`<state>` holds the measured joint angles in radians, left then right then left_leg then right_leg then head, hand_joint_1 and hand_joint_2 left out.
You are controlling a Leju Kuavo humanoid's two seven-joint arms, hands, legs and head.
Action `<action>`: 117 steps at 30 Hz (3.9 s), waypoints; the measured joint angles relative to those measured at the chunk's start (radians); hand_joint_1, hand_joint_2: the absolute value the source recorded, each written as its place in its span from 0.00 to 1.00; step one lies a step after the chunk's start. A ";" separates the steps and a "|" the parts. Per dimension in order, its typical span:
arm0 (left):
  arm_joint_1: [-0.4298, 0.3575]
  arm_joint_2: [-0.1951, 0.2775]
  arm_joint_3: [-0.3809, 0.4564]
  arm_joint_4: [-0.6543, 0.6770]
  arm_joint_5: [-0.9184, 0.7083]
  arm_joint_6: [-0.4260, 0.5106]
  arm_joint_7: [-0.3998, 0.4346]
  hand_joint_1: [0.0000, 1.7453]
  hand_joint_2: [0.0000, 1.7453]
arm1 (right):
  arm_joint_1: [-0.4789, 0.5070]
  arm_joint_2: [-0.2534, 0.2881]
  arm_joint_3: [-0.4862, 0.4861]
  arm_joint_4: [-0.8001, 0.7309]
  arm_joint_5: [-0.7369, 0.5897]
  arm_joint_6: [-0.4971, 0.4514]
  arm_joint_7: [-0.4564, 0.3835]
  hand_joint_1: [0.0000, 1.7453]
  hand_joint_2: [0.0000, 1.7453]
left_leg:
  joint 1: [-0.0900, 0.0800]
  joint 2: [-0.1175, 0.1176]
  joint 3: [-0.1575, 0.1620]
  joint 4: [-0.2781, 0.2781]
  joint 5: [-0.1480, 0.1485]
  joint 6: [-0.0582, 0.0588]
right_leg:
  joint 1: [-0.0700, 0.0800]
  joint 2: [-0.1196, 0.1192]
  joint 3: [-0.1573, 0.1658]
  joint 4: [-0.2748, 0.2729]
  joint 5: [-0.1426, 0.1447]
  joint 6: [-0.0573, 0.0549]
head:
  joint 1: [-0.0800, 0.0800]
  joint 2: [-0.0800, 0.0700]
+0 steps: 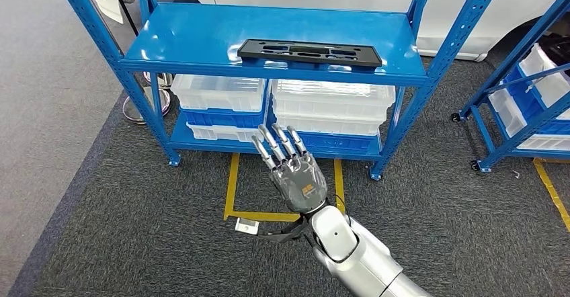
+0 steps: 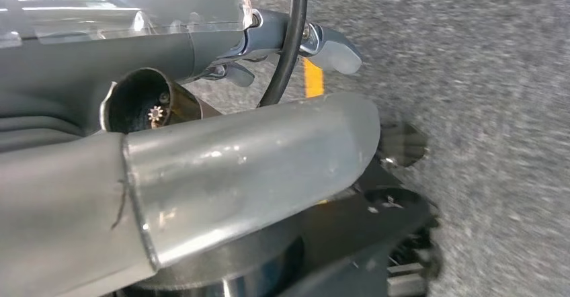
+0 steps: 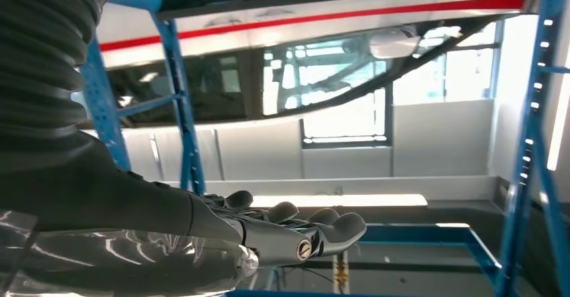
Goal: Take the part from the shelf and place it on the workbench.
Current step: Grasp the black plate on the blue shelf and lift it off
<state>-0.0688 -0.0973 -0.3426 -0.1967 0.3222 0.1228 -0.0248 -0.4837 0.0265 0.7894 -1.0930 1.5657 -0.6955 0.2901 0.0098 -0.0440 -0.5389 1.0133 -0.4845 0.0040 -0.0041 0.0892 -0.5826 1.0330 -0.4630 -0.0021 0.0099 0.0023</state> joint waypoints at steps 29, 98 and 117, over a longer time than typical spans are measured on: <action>0.001 0.000 -0.026 0.006 -0.009 0.010 0.029 0.00 0.00 | -0.159 0.009 0.073 0.421 -0.141 0.170 -0.112 0.00 1.00 | 0.000 -0.001 0.000 0.000 0.000 0.000 | -0.001 -0.001 0.000 0.000 0.000 0.000 | 0.000 0.000; 0.006 0.011 -0.044 0.013 -0.053 0.062 0.040 0.00 0.00 | -0.079 0.028 -0.158 0.212 -0.291 0.222 -0.187 0.00 1.00 | -0.004 0.045 -0.059 0.023 0.037 0.005 | 0.004 -0.074 -0.005 0.011 -0.013 -0.014 | 0.003 0.000; 0.007 0.008 -0.051 0.014 -0.055 0.065 0.039 0.00 0.00 | -0.074 0.027 -0.158 0.186 -0.293 0.237 -0.191 0.00 1.00 | 0.003 0.048 -0.023 0.031 -0.017 -0.017 | -0.009 -0.085 -0.029 -0.004 0.026 -0.014 | 0.003 0.000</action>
<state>-0.0620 -0.0897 -0.3932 -0.1831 0.2669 0.1877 0.0140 -0.5582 0.0534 0.6317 -0.9066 1.2722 -0.4585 0.0992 0.0129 0.0041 -0.5622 1.0442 -0.5020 -0.0129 -0.0131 0.0042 -0.6118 1.0285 -0.4373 -0.0159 0.0132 0.0023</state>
